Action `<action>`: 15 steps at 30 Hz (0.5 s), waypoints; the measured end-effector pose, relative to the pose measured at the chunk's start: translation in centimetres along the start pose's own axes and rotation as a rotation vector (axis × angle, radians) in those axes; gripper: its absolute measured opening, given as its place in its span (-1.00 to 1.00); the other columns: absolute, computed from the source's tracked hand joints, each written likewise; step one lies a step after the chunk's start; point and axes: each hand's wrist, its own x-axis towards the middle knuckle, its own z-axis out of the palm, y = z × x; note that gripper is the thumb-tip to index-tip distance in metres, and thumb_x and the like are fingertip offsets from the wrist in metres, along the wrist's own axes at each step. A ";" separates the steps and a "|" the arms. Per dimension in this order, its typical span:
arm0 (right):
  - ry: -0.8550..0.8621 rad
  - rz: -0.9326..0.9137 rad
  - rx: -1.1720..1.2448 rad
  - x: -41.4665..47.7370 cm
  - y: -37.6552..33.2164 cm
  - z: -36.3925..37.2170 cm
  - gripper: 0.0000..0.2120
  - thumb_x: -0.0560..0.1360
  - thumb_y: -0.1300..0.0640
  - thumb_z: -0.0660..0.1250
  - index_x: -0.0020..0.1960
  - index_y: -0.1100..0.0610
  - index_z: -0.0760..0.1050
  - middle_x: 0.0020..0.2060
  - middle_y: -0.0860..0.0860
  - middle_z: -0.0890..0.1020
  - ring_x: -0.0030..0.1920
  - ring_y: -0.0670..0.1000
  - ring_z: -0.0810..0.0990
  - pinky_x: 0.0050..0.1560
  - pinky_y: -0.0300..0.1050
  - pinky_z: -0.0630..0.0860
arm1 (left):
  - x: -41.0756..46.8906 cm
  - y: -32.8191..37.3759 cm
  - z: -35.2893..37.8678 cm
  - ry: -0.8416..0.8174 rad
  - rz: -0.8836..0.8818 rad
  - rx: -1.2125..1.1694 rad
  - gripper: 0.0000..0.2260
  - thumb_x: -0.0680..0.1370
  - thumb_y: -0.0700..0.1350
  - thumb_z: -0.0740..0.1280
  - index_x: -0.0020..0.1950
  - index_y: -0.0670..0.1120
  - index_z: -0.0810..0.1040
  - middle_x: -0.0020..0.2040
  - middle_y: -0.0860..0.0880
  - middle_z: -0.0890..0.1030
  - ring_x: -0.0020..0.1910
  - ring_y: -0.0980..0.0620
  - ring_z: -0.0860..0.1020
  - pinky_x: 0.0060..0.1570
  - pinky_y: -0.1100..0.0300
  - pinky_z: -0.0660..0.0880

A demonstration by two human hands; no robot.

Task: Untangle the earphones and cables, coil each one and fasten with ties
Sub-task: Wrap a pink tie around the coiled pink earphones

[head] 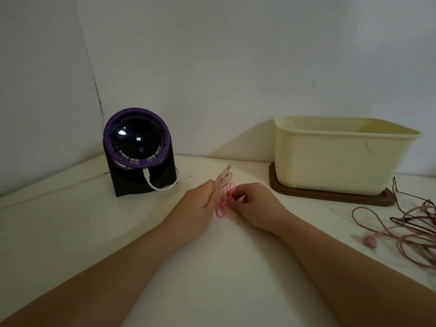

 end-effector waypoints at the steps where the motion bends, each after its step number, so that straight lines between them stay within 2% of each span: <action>1: 0.001 -0.009 0.003 0.0 0.1 -0.1 -0.84 0.53 0.12 0.30 -0.02 0.13 0.64 -0.08 0.01 0.67 -0.36 -0.21 0.38 -0.27 -0.27 0.30 | 0.0 -0.1 0.0 0.000 0.000 -0.004 -0.68 0.63 0.06 0.05 -0.06 -0.11 0.47 -0.23 -0.07 0.61 -0.24 -0.06 0.52 -0.15 -0.07 0.47; 3: 0.013 -0.021 0.003 -0.2 0.2 -0.1 -0.84 0.53 0.16 0.29 -0.01 0.14 0.64 -0.09 0.02 0.68 -0.37 -0.21 0.40 -0.26 -0.28 0.30 | 0.0 -0.1 0.0 0.000 -0.003 -0.022 -0.69 0.63 0.05 0.05 -0.07 -0.08 0.49 -0.25 0.00 0.60 -0.31 0.06 0.49 -0.19 0.03 0.46; 5: 0.054 -0.013 0.031 -0.2 0.3 -0.2 -0.83 0.53 0.17 0.28 -0.01 0.15 0.64 -0.11 -0.02 0.67 -0.35 -0.24 0.42 -0.28 -0.41 0.31 | -0.1 0.1 0.0 -0.003 -0.002 -0.071 -0.71 0.64 0.01 0.05 -0.06 -0.08 0.51 -0.29 0.06 0.58 -0.36 0.20 0.46 -0.25 0.25 0.40; 7: 0.127 0.039 0.137 -0.2 0.4 -0.5 -0.85 0.54 0.19 0.28 -0.01 0.15 0.63 -0.15 -0.08 0.63 -0.31 -0.28 0.44 -0.25 -0.50 0.33 | -0.3 0.5 0.0 -0.005 -0.007 -0.119 -0.71 0.65 -0.02 0.06 -0.06 -0.11 0.52 -0.31 0.08 0.57 -0.37 0.26 0.46 -0.27 0.40 0.34; 9: 0.175 0.108 0.292 -0.1 0.4 -0.9 -0.87 0.54 0.24 0.29 -0.02 0.19 0.62 -0.14 -0.07 0.60 -0.28 -0.28 0.48 -0.20 -0.44 0.38 | -0.4 0.6 0.0 -0.006 -0.022 -0.159 -0.70 0.65 -0.03 0.06 -0.06 -0.13 0.52 -0.32 0.08 0.56 -0.37 0.25 0.46 -0.28 0.40 0.33; 12: 0.100 0.190 0.521 -0.2 -0.1 -2.1 -0.92 0.53 0.31 0.30 -0.04 0.26 0.57 -0.12 0.02 0.60 -0.30 -0.11 0.54 -0.27 -0.36 0.51 | -0.3 1.0 -0.2 0.059 -0.063 -0.147 -0.71 0.64 -0.02 0.07 -0.06 -0.07 0.54 -0.28 0.07 0.56 -0.29 0.17 0.48 -0.25 0.32 0.36; 15: 0.025 0.142 0.631 -0.2 -1.3 -4.3 -0.95 0.51 0.31 0.33 -0.08 0.22 0.56 -0.18 0.02 0.60 -0.29 -0.08 0.58 -0.18 -0.32 0.57 | 0.8 3.5 -1.0 0.187 -0.083 -0.310 -0.71 0.64 0.00 0.07 -0.09 0.00 0.55 -0.16 0.02 0.61 -0.19 0.14 0.55 -0.05 0.20 0.46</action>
